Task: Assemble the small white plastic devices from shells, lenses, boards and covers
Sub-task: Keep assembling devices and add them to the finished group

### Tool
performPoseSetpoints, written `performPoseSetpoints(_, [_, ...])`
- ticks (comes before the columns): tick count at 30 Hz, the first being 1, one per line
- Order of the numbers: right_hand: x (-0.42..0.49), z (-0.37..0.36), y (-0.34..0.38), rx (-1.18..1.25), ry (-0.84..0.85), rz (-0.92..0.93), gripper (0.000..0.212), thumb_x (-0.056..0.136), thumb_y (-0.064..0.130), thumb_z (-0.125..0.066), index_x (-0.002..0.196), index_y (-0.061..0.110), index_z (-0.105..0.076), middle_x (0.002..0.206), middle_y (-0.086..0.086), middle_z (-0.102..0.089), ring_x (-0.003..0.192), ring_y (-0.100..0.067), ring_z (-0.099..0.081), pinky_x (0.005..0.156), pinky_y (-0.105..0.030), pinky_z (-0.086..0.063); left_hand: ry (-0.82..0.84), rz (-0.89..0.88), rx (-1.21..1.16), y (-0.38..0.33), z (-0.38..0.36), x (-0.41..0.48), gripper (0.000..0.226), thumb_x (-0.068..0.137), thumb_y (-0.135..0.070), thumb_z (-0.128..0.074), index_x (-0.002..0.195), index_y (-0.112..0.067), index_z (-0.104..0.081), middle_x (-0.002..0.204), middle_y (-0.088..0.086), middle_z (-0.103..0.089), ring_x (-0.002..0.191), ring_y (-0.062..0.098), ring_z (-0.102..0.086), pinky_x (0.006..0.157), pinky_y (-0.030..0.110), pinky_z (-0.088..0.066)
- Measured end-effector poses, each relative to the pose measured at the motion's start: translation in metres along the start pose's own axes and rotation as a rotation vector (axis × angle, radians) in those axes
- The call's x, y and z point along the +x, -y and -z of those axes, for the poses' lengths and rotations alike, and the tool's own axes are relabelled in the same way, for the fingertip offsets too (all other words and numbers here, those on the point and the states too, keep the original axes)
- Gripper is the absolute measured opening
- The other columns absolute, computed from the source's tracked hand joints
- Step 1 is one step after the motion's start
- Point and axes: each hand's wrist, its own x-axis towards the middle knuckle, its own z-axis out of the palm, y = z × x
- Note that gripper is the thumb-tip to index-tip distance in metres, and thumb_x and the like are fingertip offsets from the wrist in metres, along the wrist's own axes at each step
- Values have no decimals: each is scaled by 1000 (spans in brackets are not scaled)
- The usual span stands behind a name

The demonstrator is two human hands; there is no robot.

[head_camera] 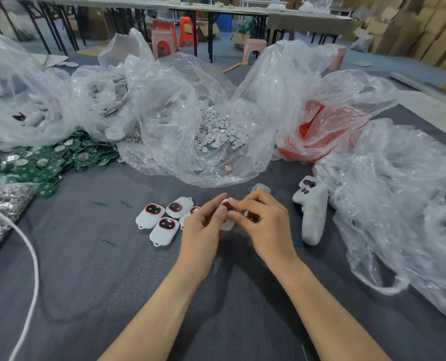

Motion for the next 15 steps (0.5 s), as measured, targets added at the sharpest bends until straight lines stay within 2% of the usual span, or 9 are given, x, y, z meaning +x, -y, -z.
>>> performPoseSetpoints(3, [1,2,-1,105,46,-73,19,73,16,-80,92,14,-77,77,-1,-55,68,-4,-50,64,-10,-37,54,39,-101,-2,3,0,23,95,-6,-49,113,-10,-62,102,8,-73,96,18,-70,76,28,-57])
performPoseSetpoints(7, [2,2,-2,350,191,-291,21,76,19,-78,89,35,-71,84,-1,-62,67,-3,-52,65,-16,-43,102,80,-189,-5,6,1,32,82,-15,-58,112,-5,-64,104,15,-72,97,21,-69,78,30,-58])
performPoseSetpoints(10, [1,2,-1,518,264,-383,26,82,18,-73,104,29,-66,78,-3,-59,63,-9,-56,56,-23,-48,120,99,-226,-7,7,1,34,80,-14,-58,112,-5,-65,109,20,-69,97,24,-69,76,30,-58])
performPoseSetpoints(12, [1,1,-1,556,258,-409,25,83,19,-72,106,26,-64,77,-6,-58,60,-12,-56,51,-25,-48,123,107,-235,-8,7,1,31,83,-10,-56,113,-5,-65,111,22,-68,96,25,-68,72,29,-57])
performPoseSetpoints(15, [1,0,0,574,258,-416,21,84,17,-71,104,21,-66,76,-7,-59,60,-13,-57,53,-25,-48,142,101,-240,-8,8,1,35,82,-11,-56,115,-3,-64,110,20,-69,97,24,-69,72,28,-56])
